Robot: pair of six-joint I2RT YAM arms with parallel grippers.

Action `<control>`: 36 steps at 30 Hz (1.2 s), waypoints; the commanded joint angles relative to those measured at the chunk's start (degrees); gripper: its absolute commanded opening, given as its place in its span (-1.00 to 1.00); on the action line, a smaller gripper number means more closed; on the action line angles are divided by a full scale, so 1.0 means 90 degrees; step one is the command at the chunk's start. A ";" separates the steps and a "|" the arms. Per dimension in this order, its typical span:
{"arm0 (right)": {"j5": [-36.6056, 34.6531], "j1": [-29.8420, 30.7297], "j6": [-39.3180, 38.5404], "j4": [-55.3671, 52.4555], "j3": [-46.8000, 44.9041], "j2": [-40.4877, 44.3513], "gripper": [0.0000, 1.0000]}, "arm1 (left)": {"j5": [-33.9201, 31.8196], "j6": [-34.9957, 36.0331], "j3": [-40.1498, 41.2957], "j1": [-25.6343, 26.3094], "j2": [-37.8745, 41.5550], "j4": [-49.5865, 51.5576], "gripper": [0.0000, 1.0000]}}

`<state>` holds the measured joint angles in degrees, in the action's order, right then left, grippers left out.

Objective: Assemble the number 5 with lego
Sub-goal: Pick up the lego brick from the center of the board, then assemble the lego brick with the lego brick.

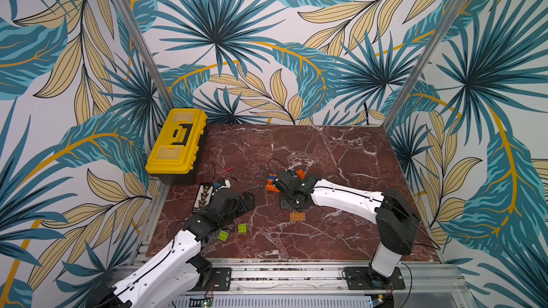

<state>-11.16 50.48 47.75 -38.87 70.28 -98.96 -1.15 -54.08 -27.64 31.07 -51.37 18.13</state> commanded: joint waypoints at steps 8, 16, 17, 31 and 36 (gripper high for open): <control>0.0154 -0.0307 0.0553 0.0481 -0.1422 0.0722 -0.36 | 0.0785 0.0415 -0.1066 0.0968 -0.2050 -0.1283 0.99; 0.0213 -0.0310 0.0477 0.0485 -0.1357 0.0618 -0.36 | 0.0930 0.0416 -0.1235 0.1086 -0.2427 -0.1423 1.00; 0.0226 -0.0299 0.0467 0.0472 -0.1330 0.0582 -0.36 | 0.0904 0.0417 -0.1233 0.1086 -0.2412 -0.1402 0.99; 0.0412 -0.0257 0.0447 0.0452 -0.1306 0.0348 -0.37 | 0.0873 0.0416 -0.1289 0.1089 -0.2506 -0.1294 0.99; 0.0364 -0.0239 0.0388 0.0323 -0.1228 0.0194 -0.37 | 0.0853 0.0399 -0.1295 0.1088 -0.2525 -0.1273 1.00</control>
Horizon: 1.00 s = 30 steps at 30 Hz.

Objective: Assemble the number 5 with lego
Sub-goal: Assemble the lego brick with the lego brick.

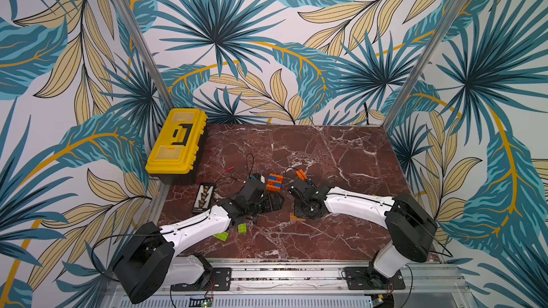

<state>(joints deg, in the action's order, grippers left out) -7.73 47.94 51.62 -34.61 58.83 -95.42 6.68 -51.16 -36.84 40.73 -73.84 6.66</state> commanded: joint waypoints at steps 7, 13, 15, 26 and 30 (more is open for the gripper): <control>0.0021 0.0061 -0.0139 -0.0278 0.0009 -0.0327 -0.37 | -0.0062 0.0089 -0.0291 0.0006 -0.0018 0.0068 1.00; 0.0070 0.0078 -0.0145 -0.0320 -0.0098 -0.0239 -0.39 | -0.0079 0.0091 -0.0311 0.0012 -0.0047 0.0079 0.99; 0.0018 0.0081 -0.0155 -0.0315 -0.0122 -0.0172 -0.39 | -0.0084 0.0081 -0.0311 0.0014 -0.0047 0.0079 1.00; 0.0116 0.0075 -0.0150 -0.0203 -0.0208 -0.0194 -0.47 | -0.0121 0.0055 -0.0281 0.0012 -0.0018 0.0110 0.99; -0.0004 0.0127 -0.0129 -0.0225 -0.0256 -0.0160 -0.47 | -0.0118 0.0041 -0.0282 0.0015 -0.0018 0.0120 0.99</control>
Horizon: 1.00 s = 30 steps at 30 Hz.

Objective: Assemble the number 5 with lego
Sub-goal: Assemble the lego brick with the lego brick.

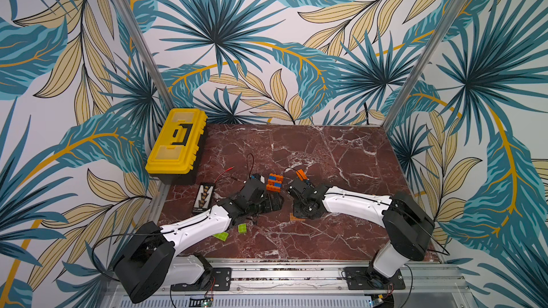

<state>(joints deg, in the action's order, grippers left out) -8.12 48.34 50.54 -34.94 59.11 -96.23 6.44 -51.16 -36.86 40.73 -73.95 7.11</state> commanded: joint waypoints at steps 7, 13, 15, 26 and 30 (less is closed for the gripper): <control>-0.0034 0.0169 -0.0044 -0.0203 -0.0399 -0.0187 -0.47 | -0.0116 0.0024 -0.0280 0.0015 -0.0048 0.0063 1.00; -0.0183 0.0250 -0.0115 -0.0101 -0.0521 -0.0001 -0.48 | -0.0114 0.0009 -0.0274 0.0015 -0.0055 0.0069 0.99; -0.0189 0.0251 -0.0097 -0.0205 -0.0484 -0.0021 -0.49 | -0.0125 -0.0009 -0.0266 0.0015 -0.0054 0.0062 0.99; -0.0140 0.0272 0.0092 -0.0113 -0.0612 -0.0106 -0.49 | -0.0107 -0.0004 -0.0279 0.0013 -0.0064 0.0075 1.00; -0.0253 0.0320 0.0039 -0.0160 -0.0668 -0.0067 -0.54 | -0.0141 -0.0023 -0.0250 0.0015 -0.0054 0.0057 0.99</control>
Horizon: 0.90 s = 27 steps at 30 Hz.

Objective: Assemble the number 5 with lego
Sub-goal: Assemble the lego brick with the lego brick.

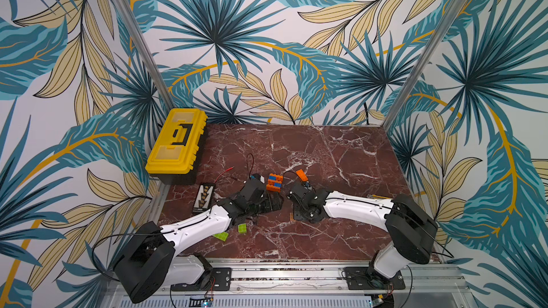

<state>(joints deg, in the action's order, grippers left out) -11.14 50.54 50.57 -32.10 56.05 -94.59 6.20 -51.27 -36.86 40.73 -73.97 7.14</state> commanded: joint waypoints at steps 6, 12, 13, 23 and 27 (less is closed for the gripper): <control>-0.0157 0.0146 0.0031 -0.0422 -0.0538 -0.0262 -0.54 | -0.0124 -0.0042 -0.0250 0.0015 -0.0081 0.0020 0.99; 0.0125 0.0146 0.0184 -0.0364 -0.0545 -0.0697 -0.57 | -0.0124 -0.0061 -0.0260 0.0012 -0.0073 0.0069 0.99; 0.0142 0.0141 0.0183 -0.0388 -0.0534 -0.0746 -0.58 | -0.0132 -0.0056 -0.0269 0.0013 -0.0063 0.0078 0.99; 0.0721 -0.0150 -0.0109 -0.0662 -0.0556 -0.1416 -0.72 | -0.0281 -0.0129 -0.0193 0.0006 0.0011 0.0188 0.99; 0.0663 -0.0157 -0.0276 -0.0920 -0.0468 -0.1843 -0.71 | -0.0308 -0.0153 -0.0188 -0.0014 0.0007 0.0215 1.00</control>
<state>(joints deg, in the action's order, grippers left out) -9.82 49.76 49.89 -34.96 58.57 -98.28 4.60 -52.27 -36.86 40.73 -74.26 8.51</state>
